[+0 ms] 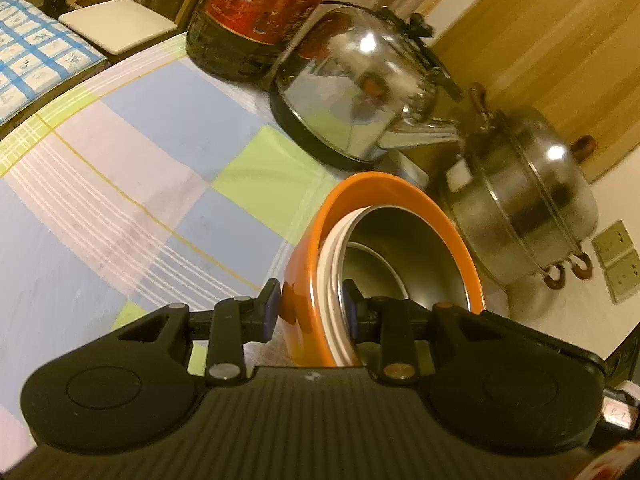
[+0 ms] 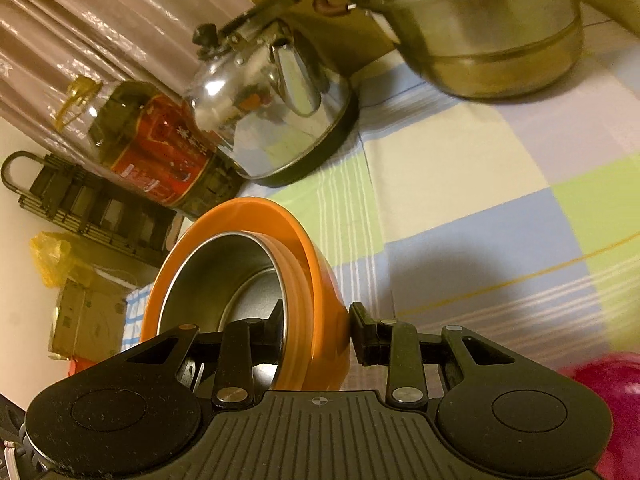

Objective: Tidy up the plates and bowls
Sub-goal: 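Lift the orange bowl stack with both grippers toward the pink glass plate, then lower the orange bowl stack onto the pink glass plate with both grippers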

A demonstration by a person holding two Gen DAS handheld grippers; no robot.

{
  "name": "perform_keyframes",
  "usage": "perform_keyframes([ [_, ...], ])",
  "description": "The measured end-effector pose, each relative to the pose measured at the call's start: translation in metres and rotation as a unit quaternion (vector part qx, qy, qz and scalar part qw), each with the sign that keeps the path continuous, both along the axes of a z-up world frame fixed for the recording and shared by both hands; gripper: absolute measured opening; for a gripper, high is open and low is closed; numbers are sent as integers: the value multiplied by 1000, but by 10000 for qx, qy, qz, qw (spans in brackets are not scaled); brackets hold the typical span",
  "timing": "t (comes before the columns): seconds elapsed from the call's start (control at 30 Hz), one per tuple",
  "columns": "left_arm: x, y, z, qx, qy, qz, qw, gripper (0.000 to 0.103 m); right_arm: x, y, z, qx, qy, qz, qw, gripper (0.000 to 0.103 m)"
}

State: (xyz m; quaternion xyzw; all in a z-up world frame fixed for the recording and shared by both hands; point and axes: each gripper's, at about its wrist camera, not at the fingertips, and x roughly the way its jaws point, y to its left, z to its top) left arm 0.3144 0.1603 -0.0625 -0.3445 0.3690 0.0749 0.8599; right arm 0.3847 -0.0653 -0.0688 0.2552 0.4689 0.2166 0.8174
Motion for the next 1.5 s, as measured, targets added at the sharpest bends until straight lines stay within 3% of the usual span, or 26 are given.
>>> perform_keyframes([
  [0.9, -137, -104, 48, 30, -207, -725, 9971, 29, -171, -111, 47, 69, 19, -702, 9975, 32],
  [1.5, -212, -168, 49, 51, -89, -1406, 9900, 29, -278, -184, 42, 145, 182, -1282, 9915, 32],
])
